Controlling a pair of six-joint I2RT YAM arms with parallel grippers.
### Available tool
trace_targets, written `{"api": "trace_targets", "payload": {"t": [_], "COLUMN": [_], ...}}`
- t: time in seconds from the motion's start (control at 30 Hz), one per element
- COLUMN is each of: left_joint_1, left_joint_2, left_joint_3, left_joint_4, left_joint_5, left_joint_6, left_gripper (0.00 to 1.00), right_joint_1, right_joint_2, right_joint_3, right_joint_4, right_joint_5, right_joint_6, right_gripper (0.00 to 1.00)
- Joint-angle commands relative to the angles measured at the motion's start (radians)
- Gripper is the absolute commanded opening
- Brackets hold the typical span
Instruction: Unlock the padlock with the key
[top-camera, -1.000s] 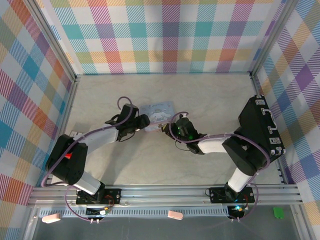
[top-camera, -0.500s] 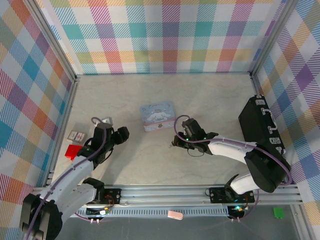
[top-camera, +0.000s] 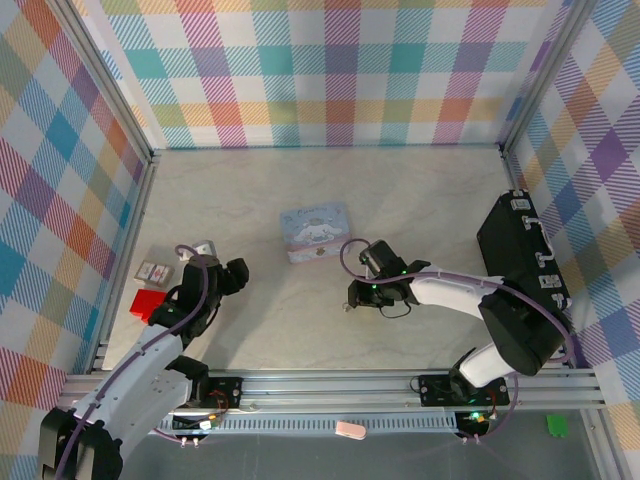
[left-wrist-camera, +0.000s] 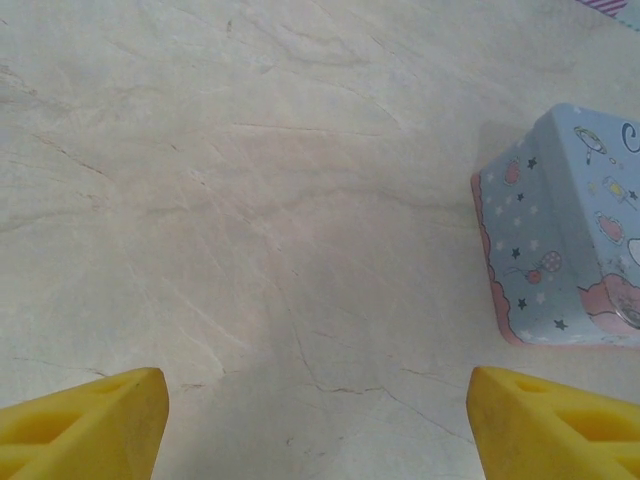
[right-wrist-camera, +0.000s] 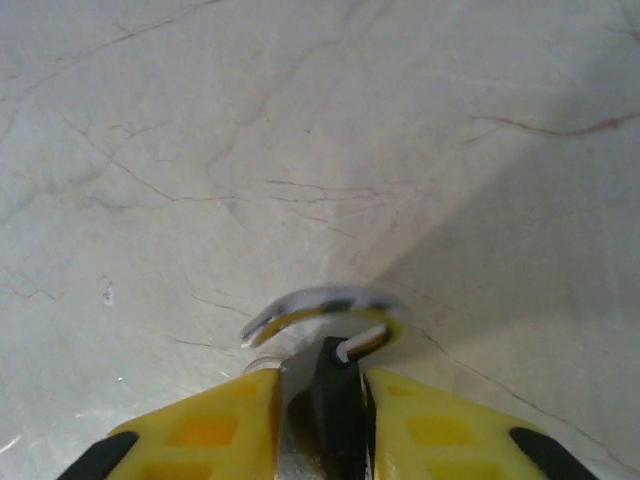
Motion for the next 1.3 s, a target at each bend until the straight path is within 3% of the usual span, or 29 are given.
{"api": "trace_targets", "payload": {"t": [0.0,0.07,0.2,0.33,0.4,0.43,0.47,0.5,0.53,0.6,0.7,0.87,0.97,1.0,1.07,1.17,1.27], "left_joint_1": [0.011,0.012,0.012,0.013,0.013,0.013,0.014,0.014,0.016,0.038,0.046,0.13,0.172,0.174,0.174,0.187,0.19], "left_joint_2": [0.022,0.063,0.128,0.178,0.231,0.266,0.311,0.366,0.413,0.517,0.593,0.621,0.677,0.679,0.687,0.742,0.765], "left_joint_3": [0.053,0.088,0.139,0.178,0.208,0.22,0.24,0.268,0.295,0.343,0.271,0.158,0.096,0.109,0.085,-0.011,-0.001], "left_joint_4": [-0.039,-0.078,-0.105,-0.084,-0.065,-0.01,0.021,0.031,0.032,0.058,0.293,0.543,0.73,0.698,0.789,1.05,1.046], "left_joint_5": [-0.075,-0.106,-0.162,-0.273,-0.379,-0.405,-0.426,-0.46,-0.494,-0.452,-0.374,-0.207,-0.178,-0.187,-0.178,-0.126,-0.044], "left_joint_6": [0.016,0.019,0.008,0.018,0.037,0.066,0.108,0.134,0.15,0.225,0.379,0.4,0.417,0.417,0.464,0.477,0.495], "left_gripper": [0.8,0.82,1.0,1.0,1.0,1.0,1.0,1.0,1.0,1.0,1.0,1.0,1.0,1.0,1.0,1.0,1.0], "right_joint_1": [-0.001,-0.001,-0.001,-0.003,-0.003,-0.005,-0.008,-0.023,-0.045,-0.112,-0.234,-0.371,-0.435,-0.454,-0.475,-0.504,-0.576], "right_joint_2": [-0.011,-0.03,-0.084,-0.194,-0.259,-0.29,-0.322,-0.357,-0.383,-0.41,-0.382,-0.278,-0.195,-0.165,-0.138,-0.119,-0.094], "right_joint_3": [0.027,0.042,0.075,0.123,0.146,0.135,0.094,0.025,-0.036,-0.124,-0.143,-0.224,-0.262,-0.28,-0.284,-0.316,-0.342], "right_joint_4": [-0.065,-0.099,-0.191,-0.285,-0.282,-0.236,-0.147,-0.002,0.127,0.32,0.382,0.593,0.719,0.774,0.817,0.946,1.036], "right_joint_5": [0.022,0.037,0.094,0.226,0.365,0.465,0.594,0.653,0.662,0.693,0.64,0.561,0.543,0.545,0.542,0.505,0.366], "right_joint_6": [-0.053,-0.076,-0.132,-0.241,-0.338,-0.399,-0.455,-0.556,-0.652,-0.748,-0.74,-0.741,-0.705,-0.688,-0.702,-0.733,-0.71], "right_gripper": [0.33,0.38,0.44,0.47,0.49,0.55,0.72,0.8,0.84,0.92,0.93,0.94,0.96,0.97,0.97,0.99,1.0]}}
